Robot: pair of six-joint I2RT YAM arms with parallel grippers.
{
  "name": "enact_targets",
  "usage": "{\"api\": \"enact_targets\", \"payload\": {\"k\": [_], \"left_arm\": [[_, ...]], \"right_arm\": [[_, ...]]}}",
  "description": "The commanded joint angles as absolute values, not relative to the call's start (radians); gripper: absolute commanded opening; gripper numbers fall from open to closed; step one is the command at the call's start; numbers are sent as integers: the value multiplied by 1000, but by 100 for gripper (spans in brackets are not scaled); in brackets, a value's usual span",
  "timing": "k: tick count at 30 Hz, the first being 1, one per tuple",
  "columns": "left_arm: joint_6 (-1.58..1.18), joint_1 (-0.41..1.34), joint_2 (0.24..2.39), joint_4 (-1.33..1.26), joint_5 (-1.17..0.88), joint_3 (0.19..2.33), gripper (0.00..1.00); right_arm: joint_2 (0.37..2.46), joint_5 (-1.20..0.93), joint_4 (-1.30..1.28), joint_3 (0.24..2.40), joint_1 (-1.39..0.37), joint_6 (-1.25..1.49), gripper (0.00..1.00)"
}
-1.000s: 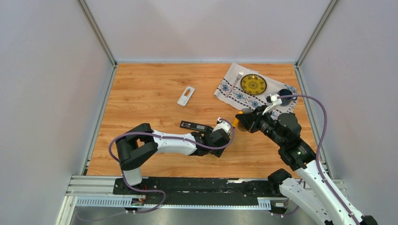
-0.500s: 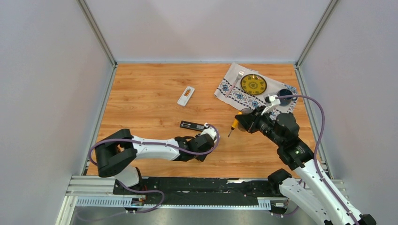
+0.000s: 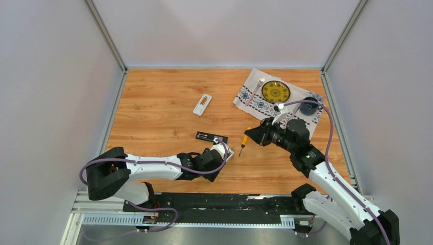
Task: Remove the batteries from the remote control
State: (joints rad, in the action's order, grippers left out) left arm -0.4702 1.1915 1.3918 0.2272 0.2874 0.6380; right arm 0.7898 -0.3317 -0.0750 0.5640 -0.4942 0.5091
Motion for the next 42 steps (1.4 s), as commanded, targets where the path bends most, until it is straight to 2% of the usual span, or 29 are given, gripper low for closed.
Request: {"api": "enact_targets", "payload": {"k": [1, 13, 22, 37, 42], "left_arm": [[-469, 1198, 1351, 210, 284, 627, 61], [-474, 1206, 1367, 218, 293, 607, 53], [-479, 1210, 1359, 212, 287, 603, 56], [-497, 1227, 1391, 179, 287, 580, 49], [-505, 1230, 1390, 189, 307, 581, 53]], "right_arm": [[845, -391, 80, 548, -506, 563, 0], [965, -318, 120, 546, -535, 542, 0], [1057, -248, 189, 549, -535, 543, 0], [1226, -250, 248, 620, -535, 532, 0], [1259, -238, 253, 630, -537, 526, 0]]}}
